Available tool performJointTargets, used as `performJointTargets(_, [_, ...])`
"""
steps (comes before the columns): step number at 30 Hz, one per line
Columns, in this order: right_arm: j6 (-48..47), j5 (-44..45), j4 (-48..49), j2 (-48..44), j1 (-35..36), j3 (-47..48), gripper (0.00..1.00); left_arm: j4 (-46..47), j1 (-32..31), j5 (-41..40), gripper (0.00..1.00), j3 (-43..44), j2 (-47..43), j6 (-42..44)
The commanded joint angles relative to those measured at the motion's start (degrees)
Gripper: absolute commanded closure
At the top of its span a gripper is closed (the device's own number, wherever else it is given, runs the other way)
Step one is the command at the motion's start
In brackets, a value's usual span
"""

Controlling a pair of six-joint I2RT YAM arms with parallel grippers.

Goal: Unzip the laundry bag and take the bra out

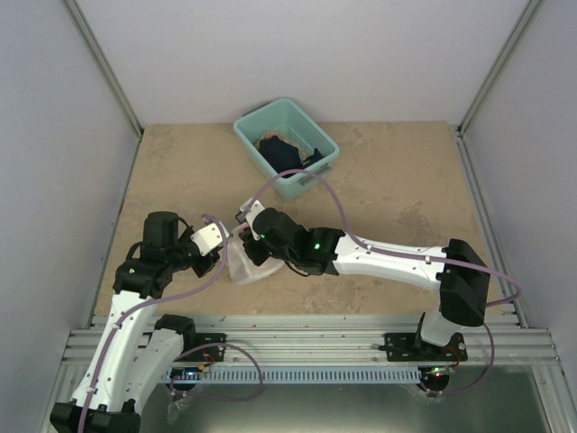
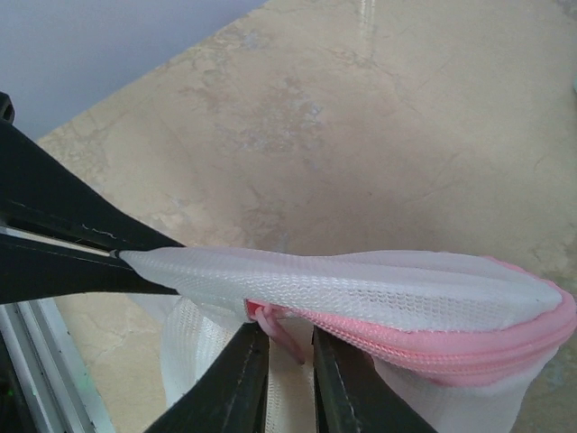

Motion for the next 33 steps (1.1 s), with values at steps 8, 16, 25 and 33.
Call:
performJointTargets(8, [-1.9, 0.6, -0.9, -0.9, -0.8, 1.4, 1.0, 1.4, -0.3, 0.8, 1.0, -1.2, -1.2, 1.1])
performJointTargets(16, [-5.6, -10.5, -2.9, -4.8, -4.4, -2.2, 0.99, 1.5, -0.3, -4.3, 1.0, -2.5, -1.3, 9.4])
performJointTargets(25, [-7.4, -22.5, -3.8, -9.0, -10.7, -8.3, 1.0, 0.6, -0.3, -5.6, 1.0, -3.2, -1.8, 15.8])
performJointTargets(33, [-8.6, -32.1, -0.3, -11.3, -13.0, -13.2, 0.99, -0.4, -0.3, -2.0, 0.83, -3.8, -2.5, 18.5])
